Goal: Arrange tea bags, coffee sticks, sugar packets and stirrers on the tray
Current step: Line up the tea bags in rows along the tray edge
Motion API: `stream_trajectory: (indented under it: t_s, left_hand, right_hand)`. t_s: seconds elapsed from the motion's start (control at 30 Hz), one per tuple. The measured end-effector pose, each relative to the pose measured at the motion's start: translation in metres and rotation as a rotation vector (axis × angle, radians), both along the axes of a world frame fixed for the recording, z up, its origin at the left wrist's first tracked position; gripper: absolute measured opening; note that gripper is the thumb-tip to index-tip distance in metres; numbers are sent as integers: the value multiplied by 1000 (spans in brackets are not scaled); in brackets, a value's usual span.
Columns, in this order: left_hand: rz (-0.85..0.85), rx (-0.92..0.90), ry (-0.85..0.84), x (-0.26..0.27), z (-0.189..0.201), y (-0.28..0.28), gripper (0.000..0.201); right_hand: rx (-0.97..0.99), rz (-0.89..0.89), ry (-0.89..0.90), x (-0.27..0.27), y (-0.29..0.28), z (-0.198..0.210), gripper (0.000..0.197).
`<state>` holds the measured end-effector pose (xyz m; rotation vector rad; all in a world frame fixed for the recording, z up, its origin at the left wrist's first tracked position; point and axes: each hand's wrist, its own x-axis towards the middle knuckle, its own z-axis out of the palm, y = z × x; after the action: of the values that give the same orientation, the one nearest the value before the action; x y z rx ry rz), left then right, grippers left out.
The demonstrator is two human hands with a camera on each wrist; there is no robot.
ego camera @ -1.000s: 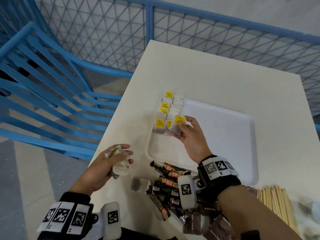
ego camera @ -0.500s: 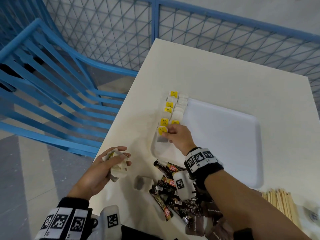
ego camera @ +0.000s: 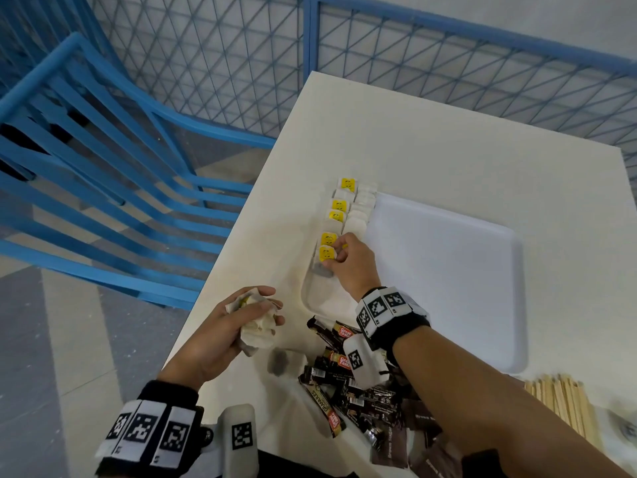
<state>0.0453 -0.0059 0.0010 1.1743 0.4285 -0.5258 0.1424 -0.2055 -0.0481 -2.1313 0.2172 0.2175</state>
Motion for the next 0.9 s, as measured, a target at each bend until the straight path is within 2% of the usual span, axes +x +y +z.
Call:
stream_trajectory:
  t_s: [0.17,0.3,0.4,0.47,0.5,0.57,0.63,0.67,0.73,0.83,0.9]
  left_hand:
    - [-24,-29,-3,2,1,-8,29]
    - [-24,-63,-16,7,5,-14,29]
    - [-14,-84,-27,11,9,-19,29]
    - [-19,-86,-29,12,12,-24,24]
    - [-21,-75,-33,12,12,-26,20]
    - [-40,-37,-35,11,14,-29,16]
    - [-56,-25,-46,10,12,-30,16]
    - [-57,-21,-47,10,12,-30,17]
    - [-56,-9,-34,11,13,-31,17]
    - [-38,-12,-33,10,13,-34,17]
    - [-30,21,-45,10,12,-34,16]
  right_hand:
    - [-19,-30,28,-4,-2,3,38]
    - [-9,-36,-26,-14,-5,22,31]
    - [126,133,-55,-34,1,48,12]
    - [220,292,-77,-51,6,64,10]
    - [258,365,-80,-59,7,70,14]
    - [281,499,-97,-71,8,76,34]
    - [214,622,-152,-78,9,75,55]
    - [186,662,-181,-80,9,73,59]
    - [172,668,-239,-82,10,68,52]
    - [181,562,-351,-82,10,64,23]
    - [214,487,-352,-80,9,66,14]
